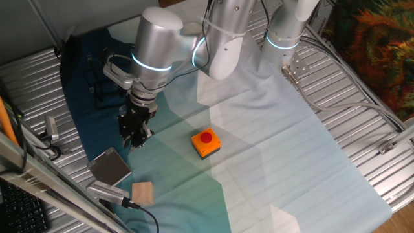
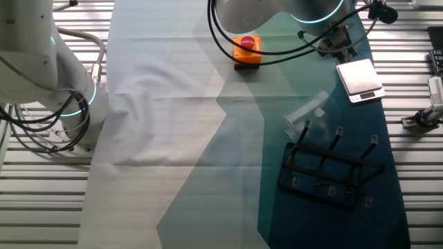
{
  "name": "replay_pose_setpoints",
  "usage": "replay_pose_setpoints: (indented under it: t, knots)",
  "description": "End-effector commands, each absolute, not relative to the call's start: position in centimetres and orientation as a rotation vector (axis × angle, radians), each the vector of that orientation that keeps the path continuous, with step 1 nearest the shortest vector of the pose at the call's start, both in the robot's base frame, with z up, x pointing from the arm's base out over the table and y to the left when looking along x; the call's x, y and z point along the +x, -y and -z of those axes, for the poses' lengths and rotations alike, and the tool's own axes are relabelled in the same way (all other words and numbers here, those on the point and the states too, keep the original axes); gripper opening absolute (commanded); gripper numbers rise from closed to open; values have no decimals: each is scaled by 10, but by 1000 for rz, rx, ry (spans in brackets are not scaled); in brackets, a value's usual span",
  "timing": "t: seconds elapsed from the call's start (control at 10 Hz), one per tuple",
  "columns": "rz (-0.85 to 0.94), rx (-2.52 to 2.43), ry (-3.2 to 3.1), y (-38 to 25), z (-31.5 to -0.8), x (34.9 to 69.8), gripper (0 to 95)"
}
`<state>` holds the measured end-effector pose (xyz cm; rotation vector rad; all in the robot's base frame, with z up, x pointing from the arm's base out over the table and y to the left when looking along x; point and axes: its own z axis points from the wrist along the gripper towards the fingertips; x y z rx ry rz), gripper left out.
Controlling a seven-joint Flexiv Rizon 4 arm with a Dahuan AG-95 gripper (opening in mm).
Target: Take the cup off the cup rack
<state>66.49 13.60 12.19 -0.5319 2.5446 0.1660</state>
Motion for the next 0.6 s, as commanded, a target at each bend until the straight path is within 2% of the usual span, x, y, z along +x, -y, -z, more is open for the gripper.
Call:
replay_pose_setpoints:
  t: [0.1, 0.6]
  knots:
    - [-154, -546, -2548, -134, -120, 663, 190]
    - [-5, -787, -2544, -121, -106, 663, 190]
